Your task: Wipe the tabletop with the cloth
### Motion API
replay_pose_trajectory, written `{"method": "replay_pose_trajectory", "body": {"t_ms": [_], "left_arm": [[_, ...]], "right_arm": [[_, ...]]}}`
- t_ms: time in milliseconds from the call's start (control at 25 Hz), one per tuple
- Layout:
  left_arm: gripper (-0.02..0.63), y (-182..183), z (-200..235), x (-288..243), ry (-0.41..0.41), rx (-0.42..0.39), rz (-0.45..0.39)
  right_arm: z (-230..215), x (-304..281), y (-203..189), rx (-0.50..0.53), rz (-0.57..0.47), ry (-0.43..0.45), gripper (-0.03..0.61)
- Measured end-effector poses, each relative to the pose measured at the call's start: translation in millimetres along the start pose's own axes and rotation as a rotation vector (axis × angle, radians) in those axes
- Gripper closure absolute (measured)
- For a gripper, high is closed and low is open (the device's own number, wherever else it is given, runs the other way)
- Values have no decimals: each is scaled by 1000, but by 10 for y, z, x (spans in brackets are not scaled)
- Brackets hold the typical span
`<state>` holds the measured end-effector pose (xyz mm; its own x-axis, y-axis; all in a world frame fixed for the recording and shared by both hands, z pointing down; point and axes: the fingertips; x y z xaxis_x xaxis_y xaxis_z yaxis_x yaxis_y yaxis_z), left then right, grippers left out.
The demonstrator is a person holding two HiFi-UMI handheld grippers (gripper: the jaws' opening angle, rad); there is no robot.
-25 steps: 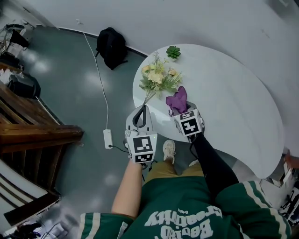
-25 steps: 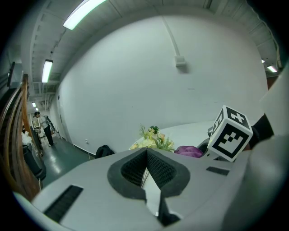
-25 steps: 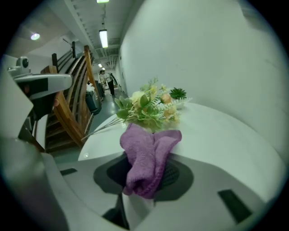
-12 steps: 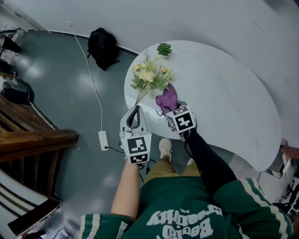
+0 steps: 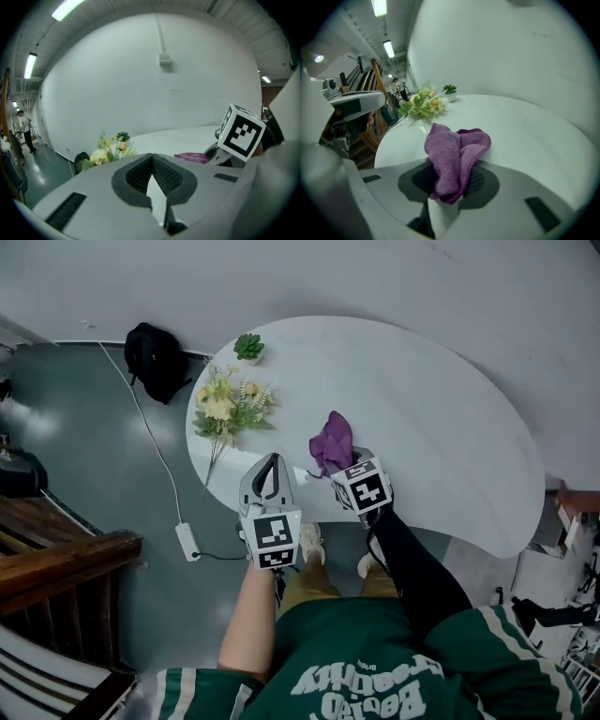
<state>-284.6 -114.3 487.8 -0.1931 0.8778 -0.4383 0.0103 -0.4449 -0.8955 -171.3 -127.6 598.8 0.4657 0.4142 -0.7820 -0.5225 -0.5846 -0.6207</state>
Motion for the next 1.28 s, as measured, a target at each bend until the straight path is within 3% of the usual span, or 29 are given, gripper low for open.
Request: {"method": "replay_pose_trajectory", "body": {"t_ms": [520,1280], "left_arm": [[612,81,-1989,-558,-184,-93,20],[612,-11,-4983,-710,-443,-220,6]], "right_arm": [[-1443,1118,-1309,-167,9,-135,457],[-3099,2952,-3414,-368,4,-356,454]]}}
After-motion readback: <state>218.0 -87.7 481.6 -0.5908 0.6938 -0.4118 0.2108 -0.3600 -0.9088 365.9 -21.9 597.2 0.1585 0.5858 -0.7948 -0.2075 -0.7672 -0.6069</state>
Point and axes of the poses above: the fingertips, and each gripper's own axes: x backward along the fingers, z to its left, y out of its top, and after that the axes turned 10 degrees about x, right-handed
